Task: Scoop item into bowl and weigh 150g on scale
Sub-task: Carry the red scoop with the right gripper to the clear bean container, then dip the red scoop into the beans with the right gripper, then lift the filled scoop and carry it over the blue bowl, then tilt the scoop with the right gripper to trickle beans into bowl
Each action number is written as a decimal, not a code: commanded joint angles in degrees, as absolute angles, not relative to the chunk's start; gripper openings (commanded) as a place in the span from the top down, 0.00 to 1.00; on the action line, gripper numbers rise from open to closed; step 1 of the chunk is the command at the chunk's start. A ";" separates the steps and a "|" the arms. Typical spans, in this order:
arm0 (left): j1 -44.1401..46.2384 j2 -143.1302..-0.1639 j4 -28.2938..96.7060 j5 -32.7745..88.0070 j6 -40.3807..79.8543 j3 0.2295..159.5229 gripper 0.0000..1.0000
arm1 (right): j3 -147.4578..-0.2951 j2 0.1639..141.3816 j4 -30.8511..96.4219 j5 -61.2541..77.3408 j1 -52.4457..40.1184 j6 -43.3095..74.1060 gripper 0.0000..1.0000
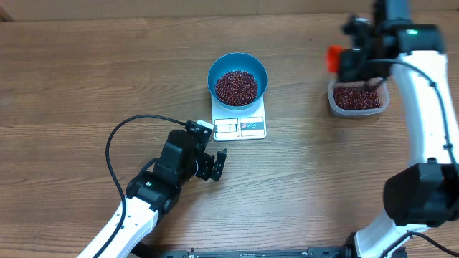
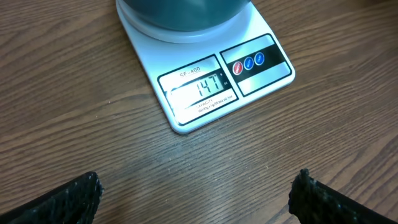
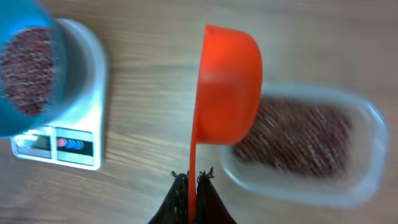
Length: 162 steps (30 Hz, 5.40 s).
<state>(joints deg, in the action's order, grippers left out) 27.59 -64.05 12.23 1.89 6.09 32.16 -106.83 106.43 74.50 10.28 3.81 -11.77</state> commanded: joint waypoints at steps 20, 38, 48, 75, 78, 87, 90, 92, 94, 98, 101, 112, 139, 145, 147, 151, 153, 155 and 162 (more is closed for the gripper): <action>27.35 -64.40 12.21 1.48 6.87 31.92 0.00 | -93.17 106.50 66.85 11.68 13.26 -10.90 0.96; 27.35 -64.40 12.21 1.48 6.87 31.92 0.00 | -77.97 106.54 49.82 14.20 13.13 -10.90 0.96; 27.35 -64.40 12.21 1.48 6.87 31.92 0.00 | -77.17 106.54 48.49 17.76 11.70 -10.90 0.96; 27.35 -64.40 12.21 1.48 6.87 31.92 0.00 | -81.28 106.52 52.86 24.18 17.19 -10.48 0.96; 27.35 -64.40 12.21 1.48 6.87 31.92 0.01 | -82.61 106.52 53.80 26.87 19.33 -10.48 0.96; 27.35 -64.40 12.21 1.48 6.87 31.92 0.01 | -84.73 106.41 57.01 38.52 23.40 -11.57 0.96; 27.35 -64.40 12.21 1.48 6.87 31.92 0.00 | -85.95 106.41 59.59 40.93 23.49 -13.78 0.96; 27.35 -64.40 12.21 1.48 6.87 31.92 0.00 | -87.18 106.21 61.30 41.30 23.31 -13.82 0.96; 27.35 -64.40 12.21 1.48 6.87 31.92 0.00 | -88.47 105.73 62.59 41.28 22.70 -14.00 0.96; 27.35 -64.40 12.21 1.48 6.87 31.92 0.00 | -90.56 103.94 63.48 41.65 21.04 -13.96 0.96; 27.35 -64.40 12.21 1.48 6.87 31.92 0.01 | -91.57 102.56 63.42 43.77 19.18 -13.96 0.96; 27.35 -64.40 12.21 1.48 6.87 31.92 0.01 | -92.01 101.78 59.75 46.78 4.73 -13.06 0.96; 27.35 -64.40 12.19 1.48 6.87 31.92 0.00 | -92.01 101.78 46.81 16.84 -22.33 -5.39 0.96; 27.35 -64.40 12.21 1.48 6.87 31.92 0.01 | -92.01 101.78 46.35 12.58 -23.64 -6.57 0.96; 27.35 -64.40 12.21 1.48 6.87 31.92 0.00 | -92.01 101.78 46.35 12.40 -23.97 -8.29 0.96; 27.35 -64.40 12.21 1.48 6.87 31.92 0.00 | -92.01 101.80 46.11 10.52 -24.82 -10.76 0.96; 27.35 -64.40 12.21 1.48 6.87 31.92 0.01 | -92.01 101.80 46.00 8.60 -25.19 -10.79 0.96; 27.35 -64.40 12.21 1.48 6.87 31.92 0.01 | -92.01 101.80 45.91 6.92 -25.47 -10.81 0.96; 27.35 -64.40 12.21 1.48 6.87 31.92 0.00 | -92.01 101.80 45.41 5.98 -25.78 -11.09 0.96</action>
<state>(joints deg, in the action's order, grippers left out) 27.59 -64.05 12.23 1.89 6.09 32.16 -90.32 103.77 45.98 7.55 -25.50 -10.50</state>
